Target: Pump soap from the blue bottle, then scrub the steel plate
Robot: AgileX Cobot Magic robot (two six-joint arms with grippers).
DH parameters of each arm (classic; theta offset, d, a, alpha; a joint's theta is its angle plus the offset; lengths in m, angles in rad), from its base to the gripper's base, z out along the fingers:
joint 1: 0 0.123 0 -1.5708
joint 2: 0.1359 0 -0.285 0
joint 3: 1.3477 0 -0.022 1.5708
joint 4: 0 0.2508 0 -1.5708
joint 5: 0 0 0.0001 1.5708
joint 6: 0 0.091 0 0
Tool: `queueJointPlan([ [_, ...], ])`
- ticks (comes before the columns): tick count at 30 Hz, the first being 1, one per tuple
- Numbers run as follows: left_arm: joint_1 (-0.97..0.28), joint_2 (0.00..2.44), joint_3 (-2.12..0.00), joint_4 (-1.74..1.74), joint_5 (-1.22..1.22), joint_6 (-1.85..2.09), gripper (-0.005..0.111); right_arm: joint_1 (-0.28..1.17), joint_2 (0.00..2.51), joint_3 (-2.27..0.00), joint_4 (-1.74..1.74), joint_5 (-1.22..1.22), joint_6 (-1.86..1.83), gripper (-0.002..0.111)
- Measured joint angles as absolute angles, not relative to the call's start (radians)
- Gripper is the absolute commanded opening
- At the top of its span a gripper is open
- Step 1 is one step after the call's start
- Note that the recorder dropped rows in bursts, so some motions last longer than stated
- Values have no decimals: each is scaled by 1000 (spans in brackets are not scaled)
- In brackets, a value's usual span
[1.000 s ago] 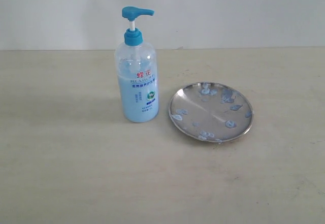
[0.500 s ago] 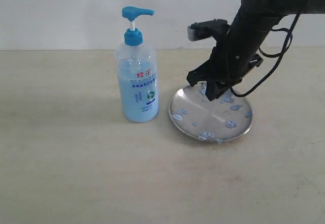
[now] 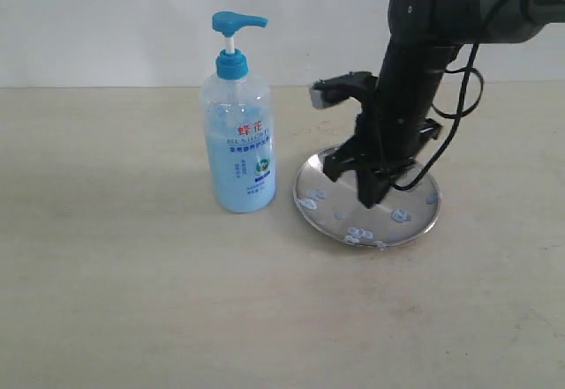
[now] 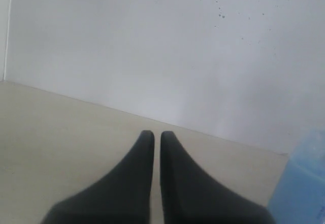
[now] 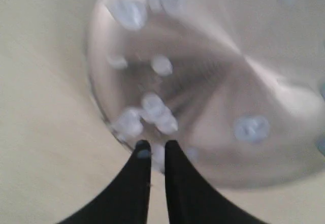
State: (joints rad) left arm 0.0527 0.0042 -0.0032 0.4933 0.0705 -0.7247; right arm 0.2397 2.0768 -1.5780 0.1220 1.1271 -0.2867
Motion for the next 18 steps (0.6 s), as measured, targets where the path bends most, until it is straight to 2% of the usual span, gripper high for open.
queueJointPlan([
  [4,51,4,-3,493,68,-725,4,201,2077,-1577,-79,966,-77,0],
  [7,51,4,-3,493,68,-725,4,190,2077,-1577,31,793,-73,0],
  [11,51,4,-3,493,68,-725,4,220,2077,-1580,154,1048,-322,0],
  [14,51,4,-3,493,68,-725,4,217,2077,-1578,26,1154,-289,0],
  [18,51,4,-3,493,68,-725,4,181,2077,-1576,-86,819,-20,0],
])
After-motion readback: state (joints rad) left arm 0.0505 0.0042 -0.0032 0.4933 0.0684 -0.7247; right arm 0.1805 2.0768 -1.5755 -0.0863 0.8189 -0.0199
